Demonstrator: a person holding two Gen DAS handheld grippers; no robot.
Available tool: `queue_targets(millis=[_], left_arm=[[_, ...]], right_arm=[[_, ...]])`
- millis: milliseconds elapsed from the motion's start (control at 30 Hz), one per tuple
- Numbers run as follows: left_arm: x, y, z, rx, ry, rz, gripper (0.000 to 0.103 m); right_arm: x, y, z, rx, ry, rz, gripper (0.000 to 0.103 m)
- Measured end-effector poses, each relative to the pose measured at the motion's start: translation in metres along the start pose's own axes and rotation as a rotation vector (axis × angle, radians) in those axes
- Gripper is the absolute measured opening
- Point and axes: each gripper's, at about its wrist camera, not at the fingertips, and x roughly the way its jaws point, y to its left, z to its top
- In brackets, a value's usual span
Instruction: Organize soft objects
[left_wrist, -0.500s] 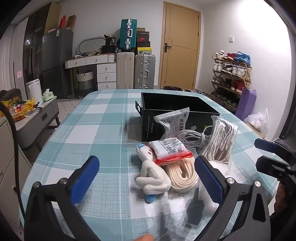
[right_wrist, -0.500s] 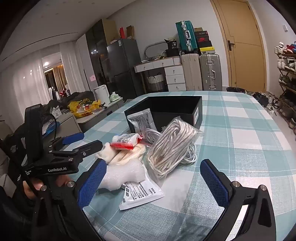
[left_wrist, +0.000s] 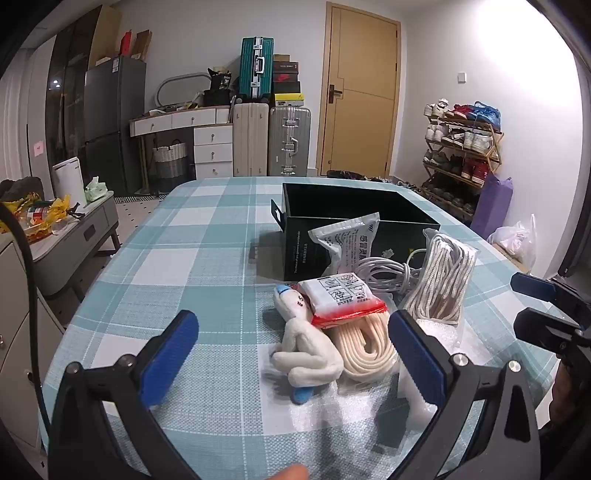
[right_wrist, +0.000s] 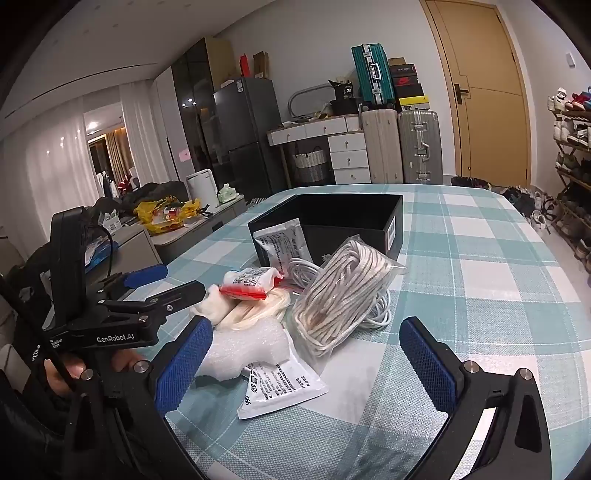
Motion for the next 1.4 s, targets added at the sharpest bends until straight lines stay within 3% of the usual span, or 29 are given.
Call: queue_targets(millis=[1400], left_arm=[[0.0021,0.0009,0.0007,0.006,0.002,0.004,0.103]], right_arm=[[0.0009,-0.0025,0.0028,0.002,0.008,0.007,0.103]])
